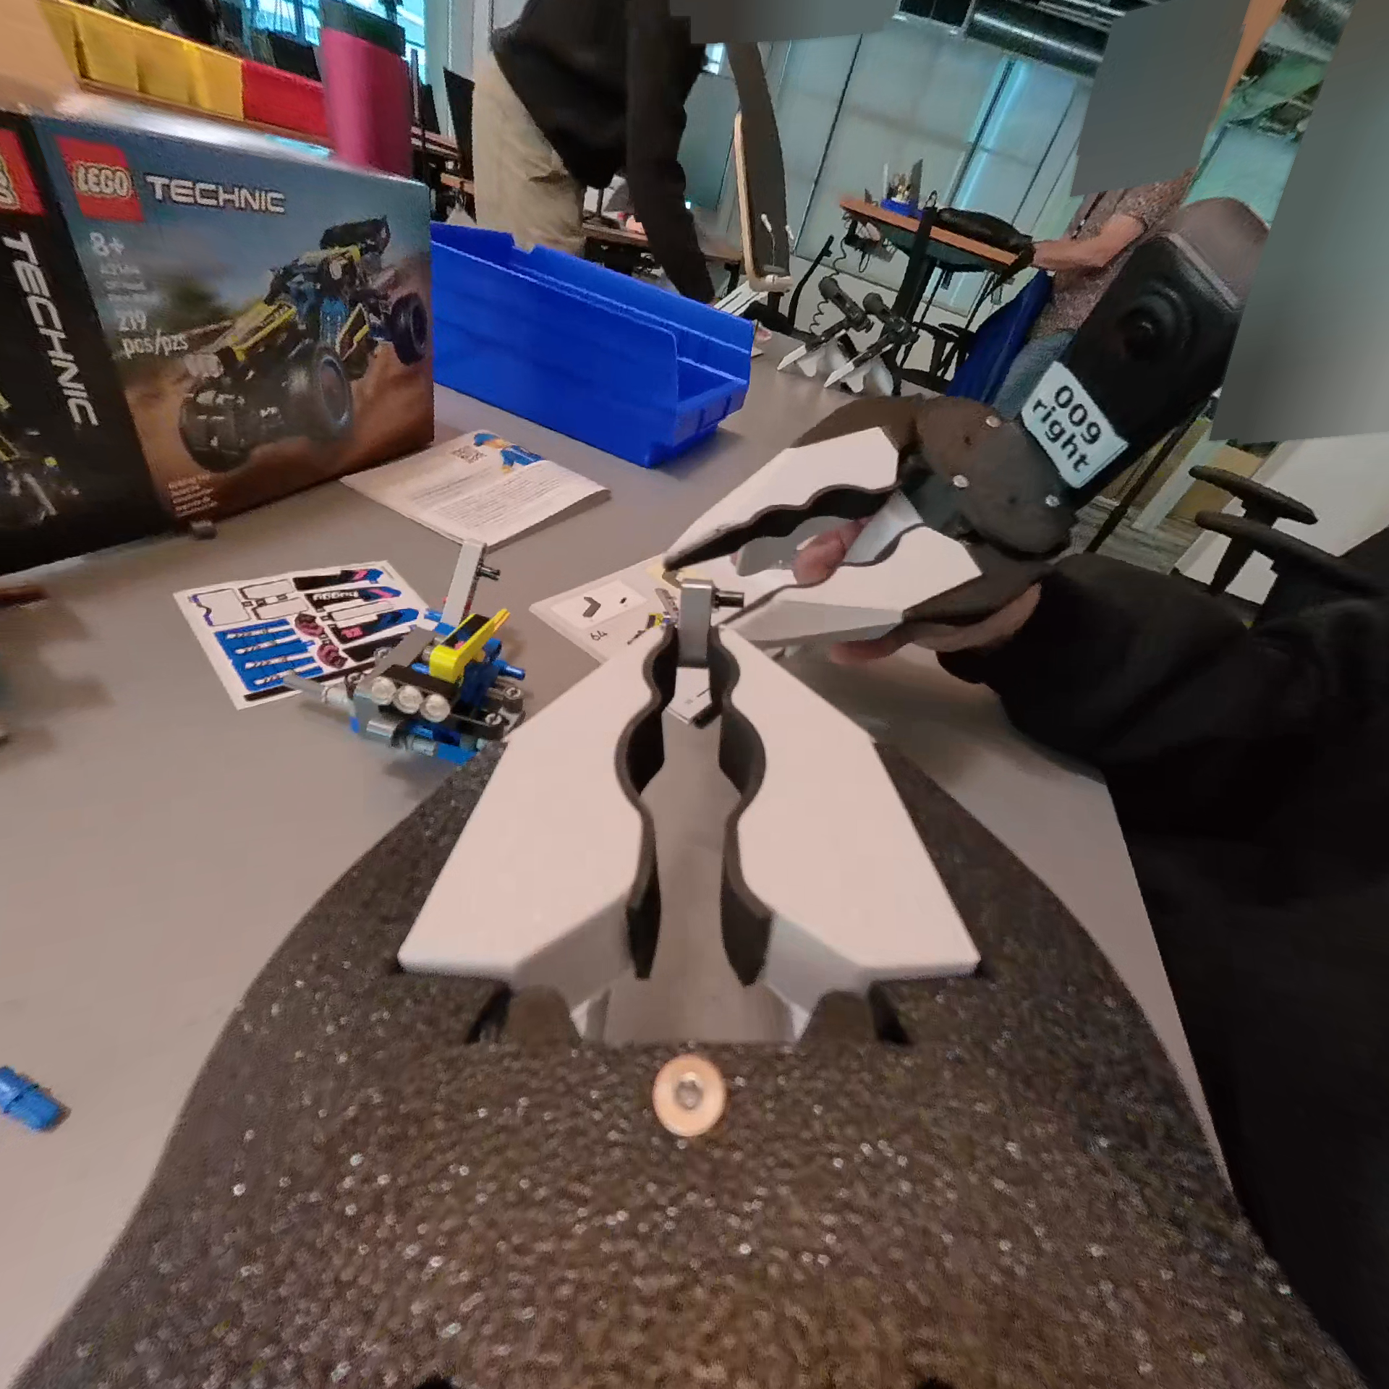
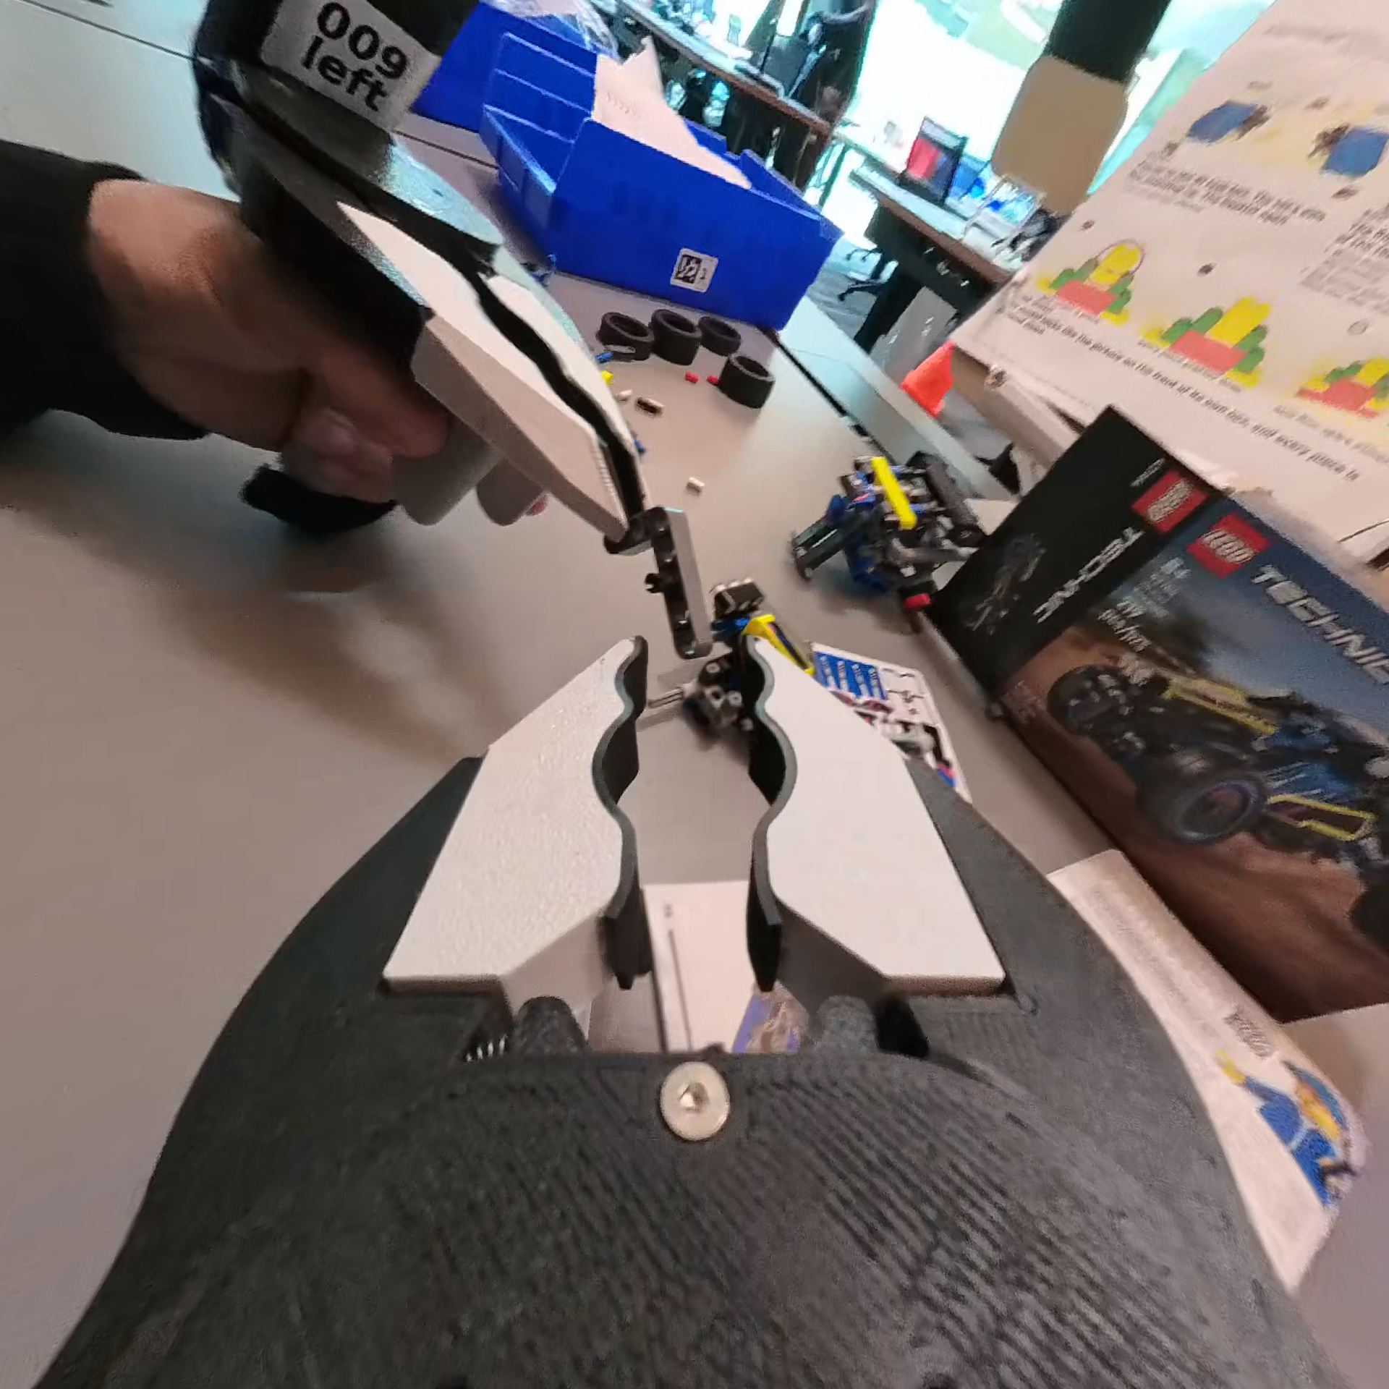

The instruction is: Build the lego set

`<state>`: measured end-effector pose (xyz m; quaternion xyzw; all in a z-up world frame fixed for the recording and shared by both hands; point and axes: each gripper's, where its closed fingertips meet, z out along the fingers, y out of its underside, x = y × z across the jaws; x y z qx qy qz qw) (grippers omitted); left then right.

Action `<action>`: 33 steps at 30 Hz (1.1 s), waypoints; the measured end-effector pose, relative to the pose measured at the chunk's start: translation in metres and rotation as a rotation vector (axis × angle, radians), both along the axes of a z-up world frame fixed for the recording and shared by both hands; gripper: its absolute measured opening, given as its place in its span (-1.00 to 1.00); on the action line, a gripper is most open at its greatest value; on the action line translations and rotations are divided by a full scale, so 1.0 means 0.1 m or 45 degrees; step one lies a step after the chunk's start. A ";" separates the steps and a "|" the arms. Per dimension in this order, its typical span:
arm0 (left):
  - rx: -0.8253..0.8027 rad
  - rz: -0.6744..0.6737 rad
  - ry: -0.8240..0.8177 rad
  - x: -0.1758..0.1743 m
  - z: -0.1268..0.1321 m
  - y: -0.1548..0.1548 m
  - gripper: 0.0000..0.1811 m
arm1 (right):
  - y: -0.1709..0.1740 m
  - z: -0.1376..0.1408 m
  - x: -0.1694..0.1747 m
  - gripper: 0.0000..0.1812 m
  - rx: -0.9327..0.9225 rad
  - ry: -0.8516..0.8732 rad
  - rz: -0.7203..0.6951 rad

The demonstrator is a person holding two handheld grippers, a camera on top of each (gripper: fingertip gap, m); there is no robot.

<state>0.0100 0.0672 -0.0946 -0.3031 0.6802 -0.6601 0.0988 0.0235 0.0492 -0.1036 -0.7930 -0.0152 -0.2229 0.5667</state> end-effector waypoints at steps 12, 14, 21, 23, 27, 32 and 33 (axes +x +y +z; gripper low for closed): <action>0.111 -0.026 0.105 0.00 -0.17 0.03 -0.95 | 0.10 -0.14 0.04 -0.92 -0.134 -0.213 0.014; 0.172 -0.025 0.100 0.01 -0.21 0.03 -0.95 | 0.09 -0.17 0.04 -0.92 -0.180 -0.223 0.019; 0.497 0.025 0.050 0.15 -0.43 0.11 -0.82 | 0.11 -0.26 0.14 -0.93 -0.265 -0.290 0.025; 0.562 0.040 0.021 0.20 -0.45 0.13 -0.80 | 0.10 -0.27 0.17 -0.93 -0.303 -0.341 0.031; 0.703 0.043 0.020 0.24 -0.57 0.18 -0.79 | 0.10 -0.28 0.25 -0.94 -0.377 -0.533 0.024; 0.616 0.062 0.075 0.27 -0.55 0.12 -0.81 | 0.10 -0.31 0.27 -0.94 -0.368 -0.570 0.071; 0.598 0.076 0.068 0.27 -0.52 0.09 -0.82 | 0.10 -0.32 0.29 -0.94 -0.377 -0.575 0.064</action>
